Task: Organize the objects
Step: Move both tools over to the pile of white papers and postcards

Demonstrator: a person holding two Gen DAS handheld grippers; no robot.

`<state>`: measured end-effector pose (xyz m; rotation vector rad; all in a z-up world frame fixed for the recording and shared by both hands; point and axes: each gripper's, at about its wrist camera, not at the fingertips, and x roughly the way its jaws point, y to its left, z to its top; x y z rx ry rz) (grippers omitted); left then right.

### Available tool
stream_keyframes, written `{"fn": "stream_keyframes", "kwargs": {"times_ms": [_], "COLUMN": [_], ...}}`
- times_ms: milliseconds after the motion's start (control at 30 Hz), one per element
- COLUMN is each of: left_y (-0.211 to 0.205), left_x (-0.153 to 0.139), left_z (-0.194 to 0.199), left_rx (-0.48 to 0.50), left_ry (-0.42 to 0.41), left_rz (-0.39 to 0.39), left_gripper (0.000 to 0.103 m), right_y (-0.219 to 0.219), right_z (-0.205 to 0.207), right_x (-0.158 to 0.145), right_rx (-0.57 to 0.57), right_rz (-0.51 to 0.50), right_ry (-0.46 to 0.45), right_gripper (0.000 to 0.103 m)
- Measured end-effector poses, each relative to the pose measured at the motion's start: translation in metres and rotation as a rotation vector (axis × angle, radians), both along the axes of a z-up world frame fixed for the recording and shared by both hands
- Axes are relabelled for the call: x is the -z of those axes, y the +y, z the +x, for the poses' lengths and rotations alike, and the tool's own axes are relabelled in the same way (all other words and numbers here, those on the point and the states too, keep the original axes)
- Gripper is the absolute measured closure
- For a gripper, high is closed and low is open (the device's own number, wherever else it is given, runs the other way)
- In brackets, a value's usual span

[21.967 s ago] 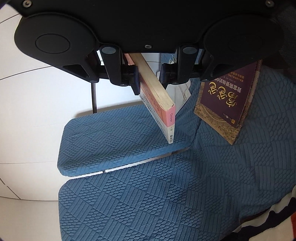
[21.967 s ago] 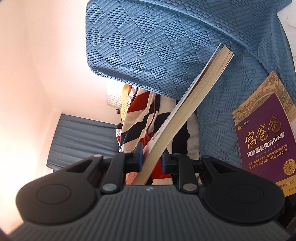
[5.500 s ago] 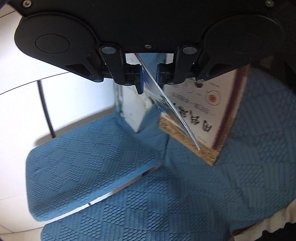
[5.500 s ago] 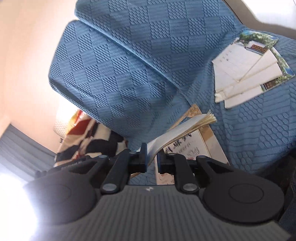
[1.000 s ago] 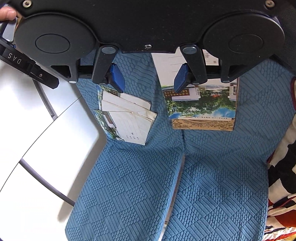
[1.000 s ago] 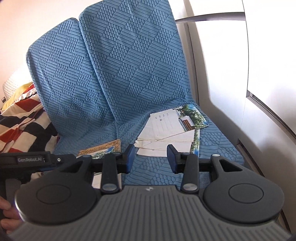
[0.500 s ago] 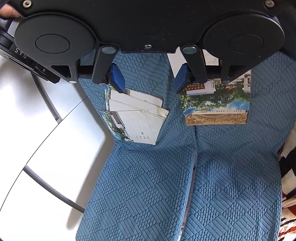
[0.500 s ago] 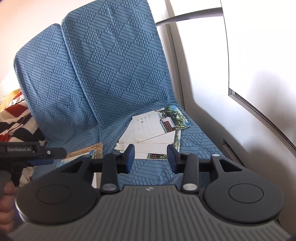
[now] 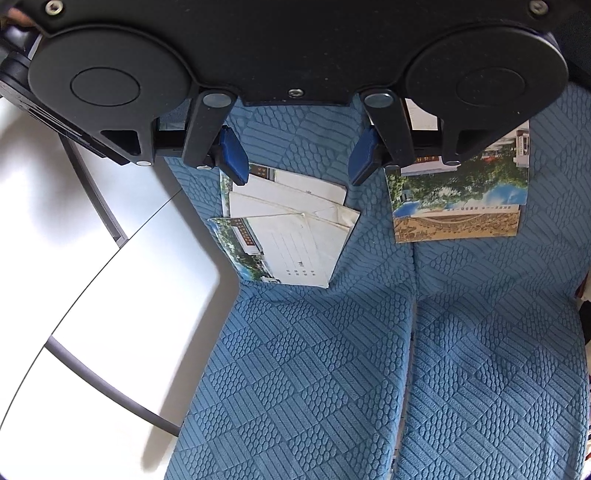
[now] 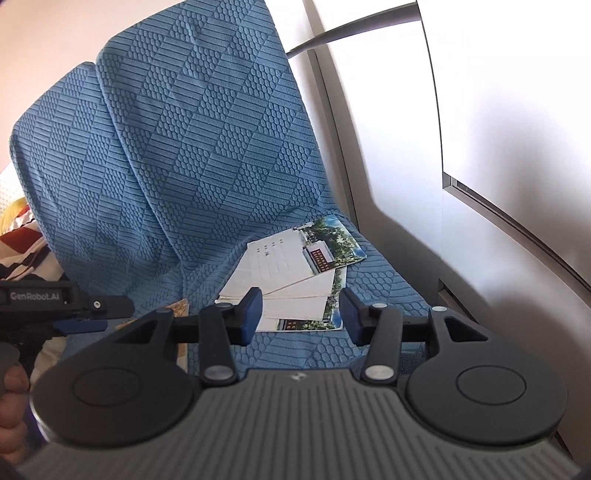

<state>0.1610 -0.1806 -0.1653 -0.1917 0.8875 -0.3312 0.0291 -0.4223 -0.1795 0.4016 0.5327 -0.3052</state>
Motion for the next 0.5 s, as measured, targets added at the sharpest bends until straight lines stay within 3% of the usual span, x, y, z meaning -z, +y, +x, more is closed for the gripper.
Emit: {"fn": "stream_keyframes", "kwargs": {"times_ms": [67, 200, 500], "left_y": [-0.003, -0.010, -0.028], "left_x": [0.000, 0.005, 0.030], "left_z": [0.005, 0.018, 0.053], "left_rx": [0.002, 0.007, 0.015], "left_ry": [0.000, 0.009, 0.062], "left_rz": [0.005, 0.019, 0.030], "left_gripper": [0.045, 0.044, 0.044], "right_y": [-0.003, -0.009, -0.027], "right_z": [0.004, 0.011, 0.031], "right_x": [0.004, 0.011, 0.034], "right_rx": [0.006, 0.027, 0.073], "right_rz": [0.004, 0.018, 0.084], "right_ry": [0.001, 0.006, 0.037], "right_gripper": [0.054, 0.041, 0.041]}}
